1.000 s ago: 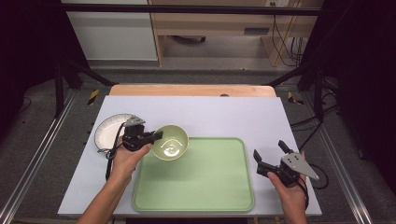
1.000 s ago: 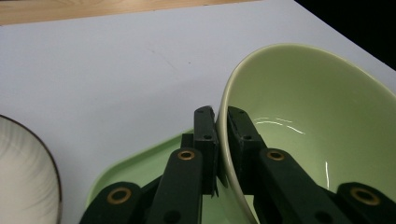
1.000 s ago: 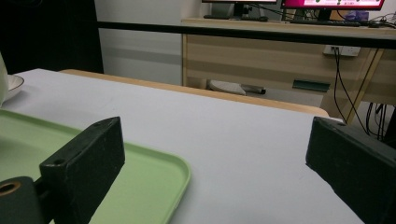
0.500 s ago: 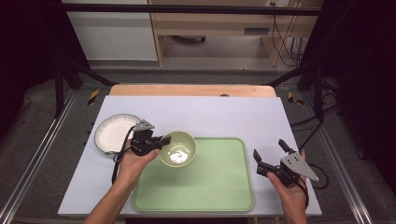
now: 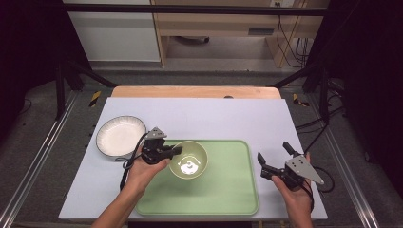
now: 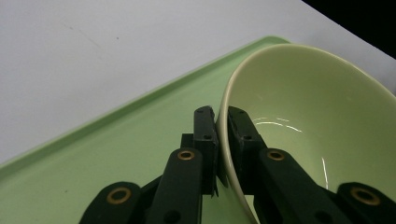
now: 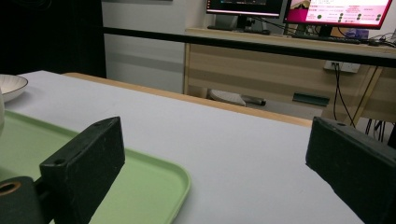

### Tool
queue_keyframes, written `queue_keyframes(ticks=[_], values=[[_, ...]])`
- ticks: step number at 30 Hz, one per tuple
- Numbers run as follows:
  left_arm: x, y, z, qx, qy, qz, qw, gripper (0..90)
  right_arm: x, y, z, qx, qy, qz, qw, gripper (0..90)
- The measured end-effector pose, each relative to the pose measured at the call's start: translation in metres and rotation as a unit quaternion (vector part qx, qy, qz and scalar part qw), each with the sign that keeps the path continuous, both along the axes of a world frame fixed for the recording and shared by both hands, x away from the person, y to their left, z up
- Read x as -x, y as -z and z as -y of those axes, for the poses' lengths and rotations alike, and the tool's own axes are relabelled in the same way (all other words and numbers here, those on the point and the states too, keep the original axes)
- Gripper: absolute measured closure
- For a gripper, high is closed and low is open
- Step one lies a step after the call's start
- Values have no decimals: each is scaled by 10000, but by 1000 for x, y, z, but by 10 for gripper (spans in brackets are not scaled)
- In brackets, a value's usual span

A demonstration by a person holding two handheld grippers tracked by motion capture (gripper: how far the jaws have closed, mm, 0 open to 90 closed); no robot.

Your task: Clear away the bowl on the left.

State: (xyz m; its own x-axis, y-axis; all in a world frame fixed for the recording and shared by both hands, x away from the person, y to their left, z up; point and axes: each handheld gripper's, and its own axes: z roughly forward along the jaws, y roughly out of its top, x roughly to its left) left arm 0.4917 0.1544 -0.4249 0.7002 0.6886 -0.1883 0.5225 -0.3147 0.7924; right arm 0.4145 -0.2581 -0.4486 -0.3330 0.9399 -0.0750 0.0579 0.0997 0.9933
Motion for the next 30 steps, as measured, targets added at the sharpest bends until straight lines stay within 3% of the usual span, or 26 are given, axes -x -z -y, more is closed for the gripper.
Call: queue_keyframes(ticks=[6,30], values=[[2,3,7,-111,106,-9,9999,830,0,0,0,1,-16,5,10000,48],[5,17,15,-156,211,-151,9995,828,-1,1,-1,71,-22,-54,10000,49]])
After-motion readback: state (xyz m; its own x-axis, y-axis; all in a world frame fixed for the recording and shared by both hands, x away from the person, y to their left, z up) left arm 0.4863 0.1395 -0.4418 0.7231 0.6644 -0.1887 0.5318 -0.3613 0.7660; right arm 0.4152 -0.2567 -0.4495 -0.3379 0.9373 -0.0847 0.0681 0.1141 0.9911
